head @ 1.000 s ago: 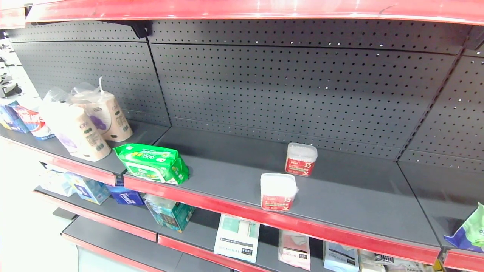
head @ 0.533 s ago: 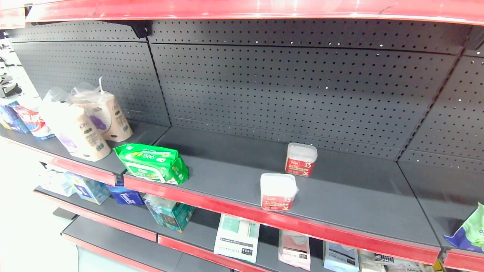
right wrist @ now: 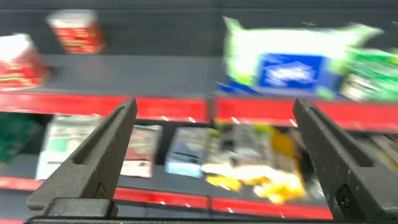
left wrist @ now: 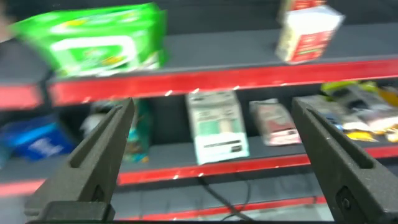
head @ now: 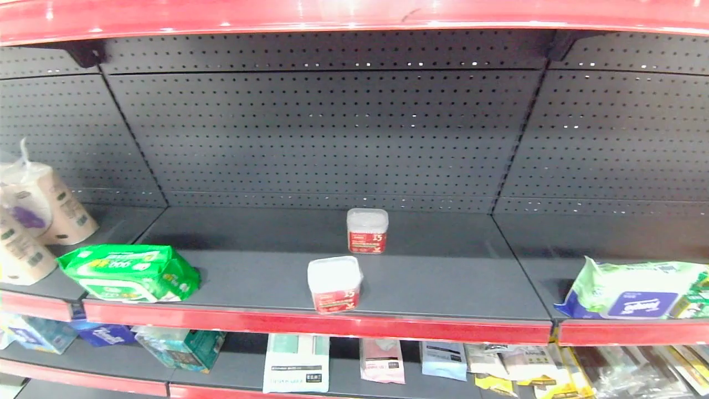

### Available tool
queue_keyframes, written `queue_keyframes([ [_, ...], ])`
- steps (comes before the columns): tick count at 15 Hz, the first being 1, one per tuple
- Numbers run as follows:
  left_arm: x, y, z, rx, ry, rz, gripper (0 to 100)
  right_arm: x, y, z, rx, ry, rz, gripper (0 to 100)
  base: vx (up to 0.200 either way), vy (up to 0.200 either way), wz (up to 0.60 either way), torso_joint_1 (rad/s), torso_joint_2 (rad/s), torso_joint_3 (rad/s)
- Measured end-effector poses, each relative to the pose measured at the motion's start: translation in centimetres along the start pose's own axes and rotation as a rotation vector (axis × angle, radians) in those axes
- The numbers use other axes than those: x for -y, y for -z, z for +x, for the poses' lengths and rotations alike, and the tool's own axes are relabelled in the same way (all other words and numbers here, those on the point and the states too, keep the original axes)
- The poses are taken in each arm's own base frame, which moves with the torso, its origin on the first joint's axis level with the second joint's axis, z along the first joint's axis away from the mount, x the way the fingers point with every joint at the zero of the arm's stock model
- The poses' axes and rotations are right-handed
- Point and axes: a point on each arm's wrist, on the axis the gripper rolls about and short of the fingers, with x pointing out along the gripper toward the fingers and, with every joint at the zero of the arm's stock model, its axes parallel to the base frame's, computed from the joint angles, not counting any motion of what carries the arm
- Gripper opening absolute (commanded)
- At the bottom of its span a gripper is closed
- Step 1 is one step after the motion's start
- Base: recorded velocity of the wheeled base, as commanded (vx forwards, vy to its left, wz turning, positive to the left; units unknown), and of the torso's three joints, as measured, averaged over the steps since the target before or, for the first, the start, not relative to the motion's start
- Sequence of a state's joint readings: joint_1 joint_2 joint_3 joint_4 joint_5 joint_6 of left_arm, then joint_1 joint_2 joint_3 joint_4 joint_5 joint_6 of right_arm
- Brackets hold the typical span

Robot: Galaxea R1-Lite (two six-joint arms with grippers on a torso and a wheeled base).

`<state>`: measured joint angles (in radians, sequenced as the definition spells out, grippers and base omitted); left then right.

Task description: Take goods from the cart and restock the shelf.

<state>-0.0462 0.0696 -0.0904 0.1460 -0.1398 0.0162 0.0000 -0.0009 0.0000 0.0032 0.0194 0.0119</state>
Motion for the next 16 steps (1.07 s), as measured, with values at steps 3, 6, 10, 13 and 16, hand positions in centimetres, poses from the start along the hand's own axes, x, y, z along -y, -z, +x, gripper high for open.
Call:
queue_keyframes([
  [3,0.00,0.00,0.00,0.000,0.000,0.000,100,0.00,0.00,0.00,0.000,0.000,0.000,100,0.000,0.000,-0.40,0.002,0.00,0.003],
  [6,0.00,0.00,0.00,0.000,0.000,0.000,100,0.00,-0.02,0.00,0.001,0.000,-0.001,100,0.000,0.000,0.00,0.000,0.00,0.000],
  [10,0.00,0.00,0.00,0.000,0.000,0.000,100,0.00,-0.01,0.00,0.000,0.000,-0.004,100,0.000,0.000,0.00,0.000,0.00,0.000],
  [13,0.00,0.00,0.00,0.000,0.000,0.000,100,0.00,-0.01,0.00,0.000,0.000,-0.004,100,0.000,0.000,0.40,0.005,0.01,0.000],
  [16,0.00,0.00,0.00,0.000,0.000,0.001,100,0.00,0.00,0.00,0.000,0.000,-0.004,100,0.000,0.000,0.60,-0.002,0.00,-0.004],
])
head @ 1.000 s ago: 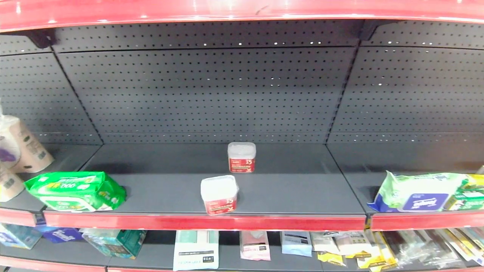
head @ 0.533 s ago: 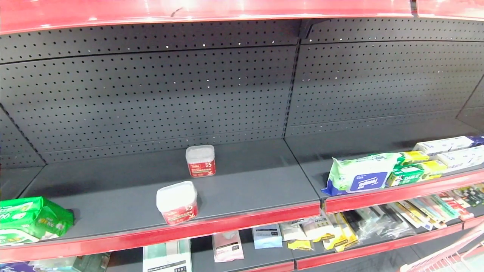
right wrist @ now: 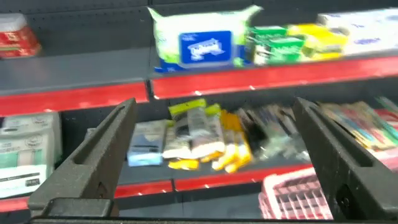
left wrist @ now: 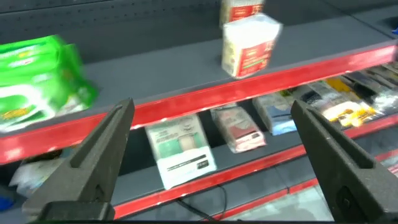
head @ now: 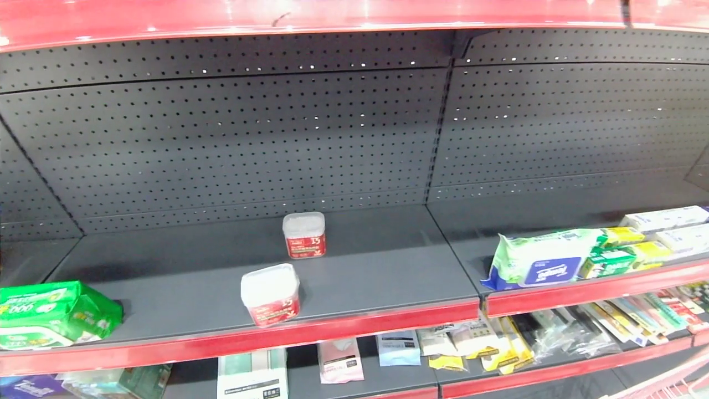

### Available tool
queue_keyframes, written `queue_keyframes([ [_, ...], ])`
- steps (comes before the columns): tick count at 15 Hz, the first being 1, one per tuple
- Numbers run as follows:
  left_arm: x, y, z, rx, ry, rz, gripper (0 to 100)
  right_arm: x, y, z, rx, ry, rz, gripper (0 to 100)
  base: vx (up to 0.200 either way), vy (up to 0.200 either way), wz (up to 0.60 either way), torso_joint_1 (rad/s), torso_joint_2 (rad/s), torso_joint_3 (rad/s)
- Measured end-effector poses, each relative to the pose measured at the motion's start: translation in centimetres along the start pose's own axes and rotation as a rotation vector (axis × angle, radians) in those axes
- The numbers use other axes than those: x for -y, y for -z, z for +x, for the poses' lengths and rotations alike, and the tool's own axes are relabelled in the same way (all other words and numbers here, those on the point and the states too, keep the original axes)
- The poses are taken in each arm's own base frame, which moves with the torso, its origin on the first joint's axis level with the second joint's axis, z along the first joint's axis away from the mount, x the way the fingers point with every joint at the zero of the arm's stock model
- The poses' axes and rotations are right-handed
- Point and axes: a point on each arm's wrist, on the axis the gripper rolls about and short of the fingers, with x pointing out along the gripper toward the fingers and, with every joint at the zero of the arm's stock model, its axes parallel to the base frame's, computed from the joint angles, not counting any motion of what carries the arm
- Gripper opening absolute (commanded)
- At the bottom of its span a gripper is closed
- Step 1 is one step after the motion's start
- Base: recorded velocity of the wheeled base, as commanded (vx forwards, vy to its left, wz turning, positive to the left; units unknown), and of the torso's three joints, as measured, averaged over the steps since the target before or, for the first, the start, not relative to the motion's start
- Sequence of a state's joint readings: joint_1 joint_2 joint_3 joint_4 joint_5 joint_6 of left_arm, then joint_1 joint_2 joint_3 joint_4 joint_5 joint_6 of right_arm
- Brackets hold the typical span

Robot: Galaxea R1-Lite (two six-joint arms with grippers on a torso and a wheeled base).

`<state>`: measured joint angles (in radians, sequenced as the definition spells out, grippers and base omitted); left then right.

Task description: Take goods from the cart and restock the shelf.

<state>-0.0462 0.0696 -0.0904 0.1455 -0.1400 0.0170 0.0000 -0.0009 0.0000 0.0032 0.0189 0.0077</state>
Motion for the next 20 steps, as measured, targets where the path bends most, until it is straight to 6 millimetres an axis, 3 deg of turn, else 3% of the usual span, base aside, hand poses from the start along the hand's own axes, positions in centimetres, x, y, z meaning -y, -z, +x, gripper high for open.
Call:
queue_keyframes([
  [6,0.0,0.0,0.0,0.000,-0.001,0.010,100,0.0,0.0,0.0,0.000,-0.001,0.001,100,0.000,0.000,0.00,0.000,0.00,0.000],
  [8,0.0,-0.9,-0.2,0.019,-0.008,0.014,100,0.0,0.0,0.0,0.000,0.000,0.002,100,0.000,0.000,0.00,0.000,0.00,0.000],
  [10,-0.1,-3.5,-0.5,0.048,-0.029,-0.008,100,0.0,0.0,0.0,0.000,0.000,0.002,100,0.000,0.000,0.00,0.000,0.00,0.000],
  [12,-0.3,-7.7,0.4,0.027,-0.072,0.013,100,0.0,0.0,0.0,0.000,-0.001,0.002,100,0.000,0.000,0.00,0.000,0.00,0.000],
  [14,-1.0,-11.9,3.7,-0.069,-0.106,0.053,100,0.0,0.0,0.0,0.000,0.000,0.002,100,0.000,0.000,0.00,0.000,0.00,0.000],
  [16,-1.5,-14.5,8.5,-0.143,-0.047,0.086,100,0.0,0.0,0.0,0.000,0.000,0.002,100,0.000,0.000,0.00,0.000,0.00,0.000],
  [18,-1.8,-15.1,13.3,-0.212,0.058,0.107,100,0.0,0.0,0.0,0.000,-0.001,0.002,100,0.000,0.000,0.00,0.000,0.00,0.000],
  [20,-2.1,-14.2,17.1,-0.294,0.132,0.152,100,0.0,0.0,0.0,0.000,0.000,0.002,100,0.000,0.000,0.00,0.000,0.00,0.000],
])
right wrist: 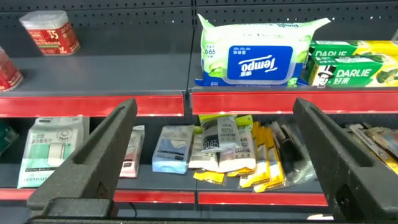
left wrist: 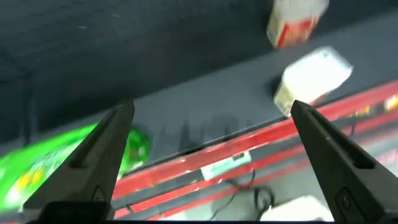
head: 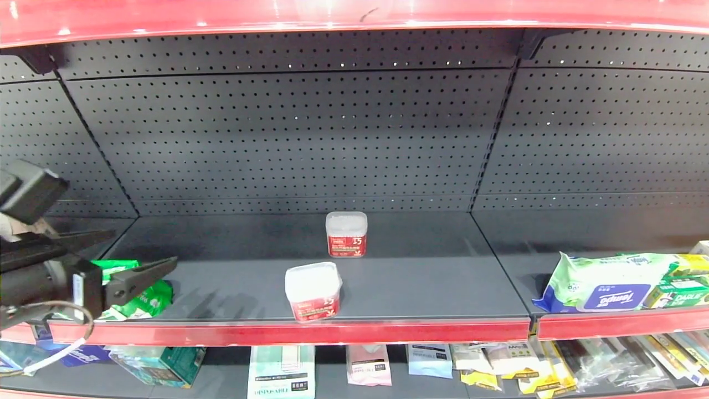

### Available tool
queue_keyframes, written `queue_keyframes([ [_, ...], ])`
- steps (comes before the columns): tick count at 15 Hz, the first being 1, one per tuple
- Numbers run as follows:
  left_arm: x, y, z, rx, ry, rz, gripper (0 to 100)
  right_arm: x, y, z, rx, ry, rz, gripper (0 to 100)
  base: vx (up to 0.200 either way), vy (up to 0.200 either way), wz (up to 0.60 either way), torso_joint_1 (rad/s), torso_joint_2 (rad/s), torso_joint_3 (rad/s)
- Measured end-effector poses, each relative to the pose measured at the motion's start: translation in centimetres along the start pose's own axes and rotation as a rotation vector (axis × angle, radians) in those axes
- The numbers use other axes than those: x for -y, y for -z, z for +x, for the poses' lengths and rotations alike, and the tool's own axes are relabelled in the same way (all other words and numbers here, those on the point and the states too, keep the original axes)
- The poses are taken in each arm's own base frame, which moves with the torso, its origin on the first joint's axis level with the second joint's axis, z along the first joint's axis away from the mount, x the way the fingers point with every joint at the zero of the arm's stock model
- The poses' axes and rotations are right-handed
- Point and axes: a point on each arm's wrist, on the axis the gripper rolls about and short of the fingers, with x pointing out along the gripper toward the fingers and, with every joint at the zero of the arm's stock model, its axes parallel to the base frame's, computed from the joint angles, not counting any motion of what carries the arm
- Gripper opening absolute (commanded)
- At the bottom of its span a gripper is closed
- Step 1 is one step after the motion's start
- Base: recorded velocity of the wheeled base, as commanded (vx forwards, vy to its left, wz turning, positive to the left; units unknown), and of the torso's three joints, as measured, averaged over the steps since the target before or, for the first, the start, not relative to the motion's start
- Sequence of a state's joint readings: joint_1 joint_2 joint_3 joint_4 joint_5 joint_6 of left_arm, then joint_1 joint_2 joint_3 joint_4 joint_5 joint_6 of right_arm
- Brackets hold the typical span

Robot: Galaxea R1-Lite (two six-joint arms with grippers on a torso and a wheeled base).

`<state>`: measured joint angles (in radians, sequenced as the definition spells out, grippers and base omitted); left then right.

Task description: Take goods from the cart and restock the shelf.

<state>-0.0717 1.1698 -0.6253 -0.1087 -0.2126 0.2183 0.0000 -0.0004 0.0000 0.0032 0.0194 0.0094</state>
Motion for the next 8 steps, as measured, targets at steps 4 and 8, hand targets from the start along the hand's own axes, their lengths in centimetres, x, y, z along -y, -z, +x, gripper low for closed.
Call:
queue_keyframes([
  [4,0.3,2.1,4.6,-0.130,0.215,0.129,100,0.0,0.0,0.0,0.000,0.000,0.000,100,0.000,0.000,0.00,0.000,0.00,0.000],
  [8,1.0,4.0,6.7,-0.204,0.344,0.182,100,0.0,0.0,0.0,0.000,0.000,0.000,100,0.000,0.000,0.00,0.000,0.00,0.000],
])
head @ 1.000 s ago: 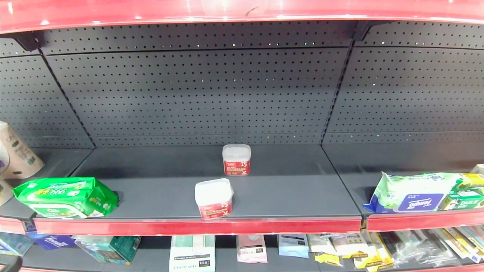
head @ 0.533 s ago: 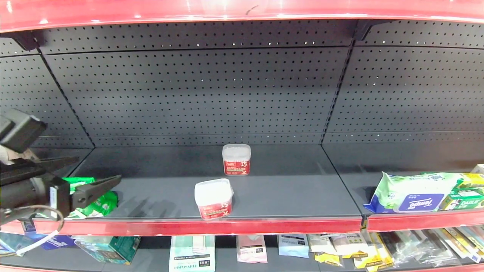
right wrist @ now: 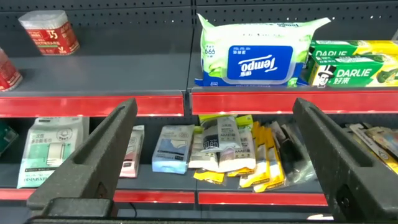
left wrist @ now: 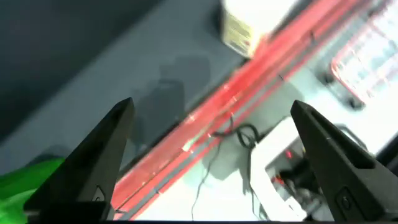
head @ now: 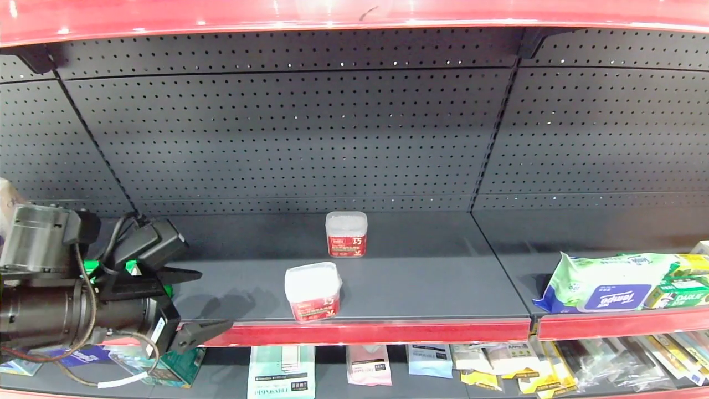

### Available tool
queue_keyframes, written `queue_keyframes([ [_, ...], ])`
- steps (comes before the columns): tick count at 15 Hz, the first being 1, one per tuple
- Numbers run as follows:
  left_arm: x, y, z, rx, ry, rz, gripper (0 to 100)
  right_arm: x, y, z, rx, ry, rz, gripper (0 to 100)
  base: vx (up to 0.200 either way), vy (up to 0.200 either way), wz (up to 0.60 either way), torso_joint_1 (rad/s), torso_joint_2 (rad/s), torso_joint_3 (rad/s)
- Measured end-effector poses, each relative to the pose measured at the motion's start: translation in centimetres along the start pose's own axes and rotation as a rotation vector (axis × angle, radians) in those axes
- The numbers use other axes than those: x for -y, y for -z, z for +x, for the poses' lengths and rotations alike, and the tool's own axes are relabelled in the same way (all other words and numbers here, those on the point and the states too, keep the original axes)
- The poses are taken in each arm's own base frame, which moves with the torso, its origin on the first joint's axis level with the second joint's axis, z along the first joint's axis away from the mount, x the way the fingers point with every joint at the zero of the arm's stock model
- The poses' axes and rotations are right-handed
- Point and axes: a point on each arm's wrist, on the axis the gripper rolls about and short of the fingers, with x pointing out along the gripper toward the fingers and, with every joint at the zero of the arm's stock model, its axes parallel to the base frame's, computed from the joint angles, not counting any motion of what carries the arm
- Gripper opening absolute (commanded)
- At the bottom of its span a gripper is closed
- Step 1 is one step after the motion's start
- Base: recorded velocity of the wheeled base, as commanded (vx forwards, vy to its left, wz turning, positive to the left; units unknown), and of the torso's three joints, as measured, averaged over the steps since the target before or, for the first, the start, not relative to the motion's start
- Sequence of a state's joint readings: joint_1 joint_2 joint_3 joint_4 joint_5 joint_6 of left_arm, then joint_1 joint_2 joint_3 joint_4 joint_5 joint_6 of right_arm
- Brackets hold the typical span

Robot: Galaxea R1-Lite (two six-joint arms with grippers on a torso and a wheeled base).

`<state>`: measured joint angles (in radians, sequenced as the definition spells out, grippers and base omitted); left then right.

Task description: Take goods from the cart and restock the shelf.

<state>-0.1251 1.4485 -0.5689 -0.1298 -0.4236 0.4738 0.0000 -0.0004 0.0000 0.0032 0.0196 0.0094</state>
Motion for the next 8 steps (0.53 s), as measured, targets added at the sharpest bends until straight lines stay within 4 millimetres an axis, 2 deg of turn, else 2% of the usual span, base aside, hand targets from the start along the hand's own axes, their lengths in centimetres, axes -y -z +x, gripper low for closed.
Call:
queue_keyframes([
  [8,-0.1,0.8,4.5,-0.025,0.069,0.082,100,0.0,0.0,0.0,0.000,0.000,0.000,100,0.000,0.000,0.00,0.000,0.00,0.000],
])
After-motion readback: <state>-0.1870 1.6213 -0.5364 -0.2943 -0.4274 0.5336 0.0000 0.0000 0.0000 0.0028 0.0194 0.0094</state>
